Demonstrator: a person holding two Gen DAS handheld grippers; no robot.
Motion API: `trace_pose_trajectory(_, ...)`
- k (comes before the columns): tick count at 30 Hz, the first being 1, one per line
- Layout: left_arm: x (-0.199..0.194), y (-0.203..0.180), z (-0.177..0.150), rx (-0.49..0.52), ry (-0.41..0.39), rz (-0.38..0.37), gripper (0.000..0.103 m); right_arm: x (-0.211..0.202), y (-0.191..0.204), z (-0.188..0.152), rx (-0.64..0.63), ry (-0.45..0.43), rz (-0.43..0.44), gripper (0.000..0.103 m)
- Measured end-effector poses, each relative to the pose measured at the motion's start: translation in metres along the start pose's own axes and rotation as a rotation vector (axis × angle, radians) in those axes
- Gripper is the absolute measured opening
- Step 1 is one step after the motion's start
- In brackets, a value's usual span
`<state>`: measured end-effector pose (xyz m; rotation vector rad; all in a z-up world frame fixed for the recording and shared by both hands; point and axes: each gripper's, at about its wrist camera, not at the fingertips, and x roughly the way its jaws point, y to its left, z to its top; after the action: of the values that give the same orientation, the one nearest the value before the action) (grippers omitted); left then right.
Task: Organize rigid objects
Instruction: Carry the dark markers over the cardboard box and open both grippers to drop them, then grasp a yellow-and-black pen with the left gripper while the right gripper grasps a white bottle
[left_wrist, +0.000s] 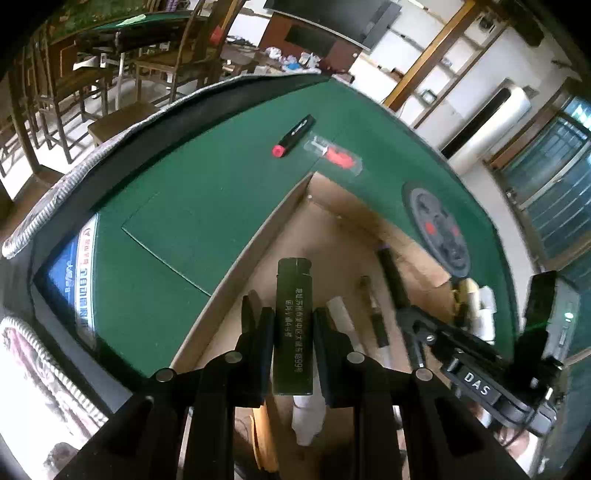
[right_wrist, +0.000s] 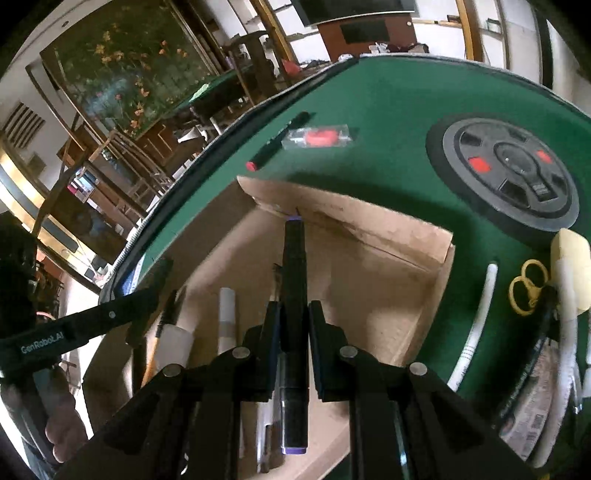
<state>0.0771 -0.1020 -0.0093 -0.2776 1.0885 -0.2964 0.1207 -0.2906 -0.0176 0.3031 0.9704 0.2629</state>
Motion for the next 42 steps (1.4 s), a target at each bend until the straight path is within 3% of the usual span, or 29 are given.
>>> trace_pose_trajectory(7,0.017,-0.008,0.003,0.027,0.044,0.075,0.021,0.002,0.011,-0.005,-0.067,-0.019,-0.092,0.015)
trace_pose_trajectory(15,0.024,-0.012,0.004,0.055,0.061,0.113,0.021,0.005,0.018,-0.011,-0.129,-0.029,-0.179,0.015)
trace_pose_trajectory(17,0.023,-0.012,0.003,0.055,0.06,0.112,0.027,0.005,0.019,-0.012,-0.139,-0.032,-0.174,0.019)
trace_pose_trajectory(19,0.019,-0.011,0.003,0.054,0.049,0.078,0.041,0.005,0.02,-0.011,-0.142,-0.036,-0.146,0.028)
trace_pose_trajectory(20,0.017,-0.011,0.002,0.056,0.048,0.06,0.043,0.003,0.02,-0.012,-0.14,-0.04,-0.133,0.038)
trace_pose_trajectory(22,0.011,-0.012,0.001,0.047,0.035,0.053,0.051,-0.002,0.017,-0.012,-0.109,-0.06,-0.075,0.047)
trace_pose_trajectory(31,-0.065,-0.039,-0.044,0.039,-0.202,-0.021,0.068,-0.023,0.0,-0.006,-0.002,-0.098,0.109,0.047)
trace_pose_trajectory(34,-0.077,-0.052,-0.069,0.028,-0.222,-0.071,0.068,-0.04,-0.007,-0.008,0.032,-0.105,0.163,0.047)
trace_pose_trajectory(39,-0.088,-0.094,-0.096,0.175,-0.236,-0.17,0.072,-0.083,-0.04,-0.031,0.098,-0.117,0.154,0.047)
trace_pose_trajectory(42,-0.082,-0.114,-0.104,0.229,-0.221,-0.198,0.074,-0.114,-0.067,-0.052,0.084,-0.132,0.058,0.047)
